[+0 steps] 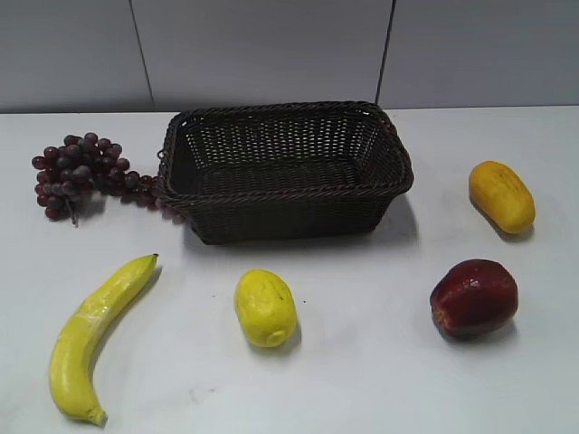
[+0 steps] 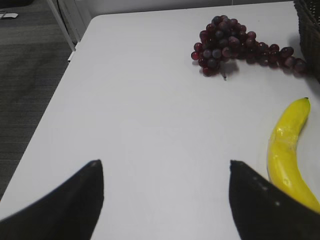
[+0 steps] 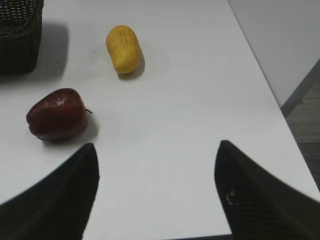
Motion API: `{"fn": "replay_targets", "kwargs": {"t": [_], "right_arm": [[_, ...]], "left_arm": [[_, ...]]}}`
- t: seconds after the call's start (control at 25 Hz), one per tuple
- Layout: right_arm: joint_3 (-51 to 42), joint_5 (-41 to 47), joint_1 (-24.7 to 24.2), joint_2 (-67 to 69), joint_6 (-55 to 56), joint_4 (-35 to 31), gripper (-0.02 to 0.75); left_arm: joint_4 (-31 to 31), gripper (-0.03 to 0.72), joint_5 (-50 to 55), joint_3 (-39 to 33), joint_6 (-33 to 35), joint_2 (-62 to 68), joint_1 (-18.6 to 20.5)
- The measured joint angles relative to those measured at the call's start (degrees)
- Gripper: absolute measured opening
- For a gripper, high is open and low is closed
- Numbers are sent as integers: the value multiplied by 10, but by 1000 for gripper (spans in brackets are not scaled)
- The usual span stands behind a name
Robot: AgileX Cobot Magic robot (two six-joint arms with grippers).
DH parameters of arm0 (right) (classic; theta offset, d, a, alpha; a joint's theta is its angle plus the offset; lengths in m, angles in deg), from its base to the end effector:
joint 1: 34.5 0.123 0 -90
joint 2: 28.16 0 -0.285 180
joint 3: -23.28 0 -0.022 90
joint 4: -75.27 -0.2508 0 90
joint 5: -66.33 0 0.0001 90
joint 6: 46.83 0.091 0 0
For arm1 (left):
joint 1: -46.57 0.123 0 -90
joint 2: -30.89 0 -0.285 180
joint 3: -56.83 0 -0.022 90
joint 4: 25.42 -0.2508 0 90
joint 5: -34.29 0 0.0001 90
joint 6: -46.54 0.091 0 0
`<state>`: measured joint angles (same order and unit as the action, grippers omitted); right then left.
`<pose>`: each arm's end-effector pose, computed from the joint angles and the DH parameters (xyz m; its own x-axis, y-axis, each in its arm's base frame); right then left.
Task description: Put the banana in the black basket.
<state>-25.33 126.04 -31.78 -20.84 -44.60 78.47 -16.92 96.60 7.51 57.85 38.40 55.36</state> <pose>-0.0051 -0.0046 0.2787 -0.4316 -0.0098 -0.9020 0.0007 0.9999 -0.0112 -0.0038 -0.0126 0.2722 -0.4783 0.0542 -0.8765 0.0230 0.9985 0.0491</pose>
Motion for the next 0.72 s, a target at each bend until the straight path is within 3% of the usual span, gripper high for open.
{"fn": "replay_targets", "kwargs": {"t": [0.4,0.72], "right_arm": [[0,0,0,0,0,0,551],[0,0,0,0,0,0,551]], "left_arm": [[2,583,-1,0,0,0,0],[48,583,-39,6,0,31,0]]}}
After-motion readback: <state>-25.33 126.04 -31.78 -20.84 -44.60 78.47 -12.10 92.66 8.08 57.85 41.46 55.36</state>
